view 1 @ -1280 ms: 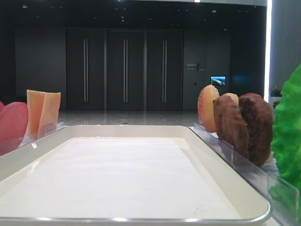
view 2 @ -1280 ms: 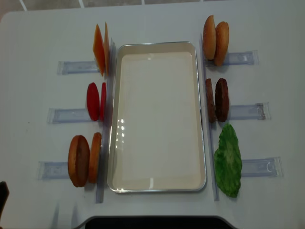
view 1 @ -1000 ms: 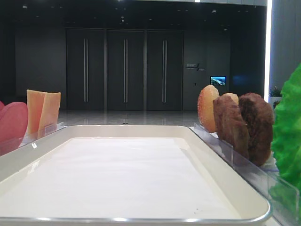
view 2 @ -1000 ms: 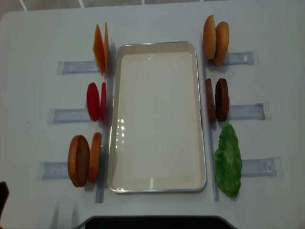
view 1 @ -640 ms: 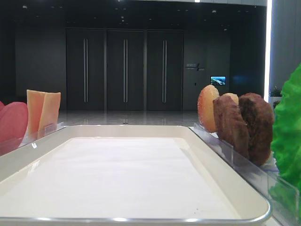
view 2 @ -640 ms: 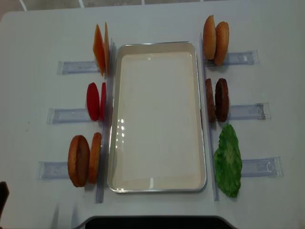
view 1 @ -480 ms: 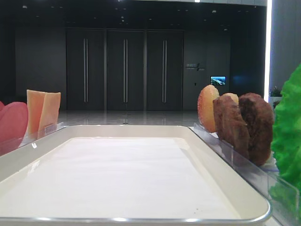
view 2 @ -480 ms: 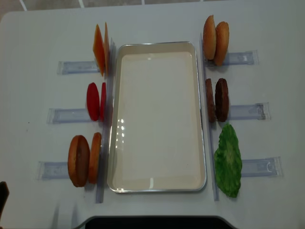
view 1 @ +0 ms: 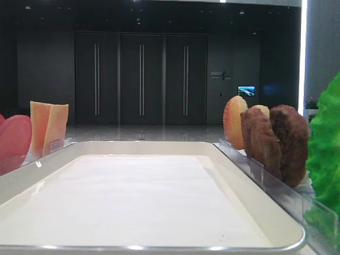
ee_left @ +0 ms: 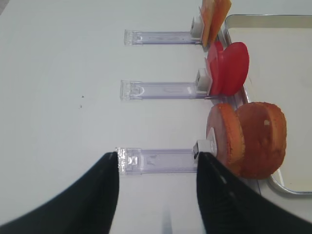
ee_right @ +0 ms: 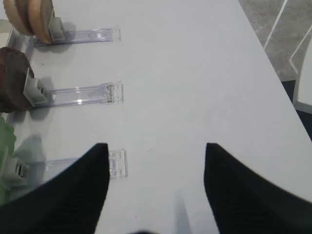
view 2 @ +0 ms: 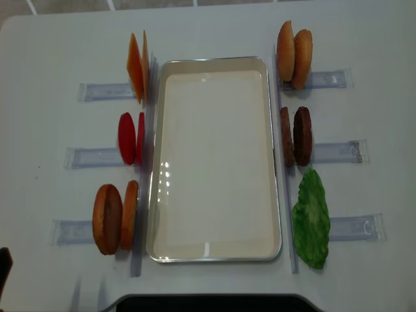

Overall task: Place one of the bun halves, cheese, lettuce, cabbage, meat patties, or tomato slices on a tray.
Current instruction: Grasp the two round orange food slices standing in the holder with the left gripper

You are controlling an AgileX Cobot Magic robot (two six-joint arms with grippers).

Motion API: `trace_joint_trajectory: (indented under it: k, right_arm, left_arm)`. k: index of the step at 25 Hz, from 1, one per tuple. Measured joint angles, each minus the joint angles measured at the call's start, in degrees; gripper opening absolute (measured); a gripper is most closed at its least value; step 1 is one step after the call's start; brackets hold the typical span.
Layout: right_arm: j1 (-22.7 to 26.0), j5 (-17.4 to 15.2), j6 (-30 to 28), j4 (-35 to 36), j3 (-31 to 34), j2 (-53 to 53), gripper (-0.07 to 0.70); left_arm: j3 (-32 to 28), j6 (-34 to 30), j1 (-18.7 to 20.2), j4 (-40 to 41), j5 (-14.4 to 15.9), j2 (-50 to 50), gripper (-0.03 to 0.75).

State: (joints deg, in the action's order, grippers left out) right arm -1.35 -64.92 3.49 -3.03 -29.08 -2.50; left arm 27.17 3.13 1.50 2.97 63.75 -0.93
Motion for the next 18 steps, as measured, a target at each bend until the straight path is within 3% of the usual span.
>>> trace_joint_trajectory:
  k: [11,18]
  right_arm:
    - [0.0,0.0,0.0,0.0,0.0,0.0,0.410]
    - [0.0,0.0,0.0,0.0,0.0,0.0,0.410]
  left_arm:
    - [2.2,-2.0,0.0,-0.4,0.3,0.4,0.361]
    - [4.9,-2.0,0.0,-1.1,0.3,10.6,0.360]
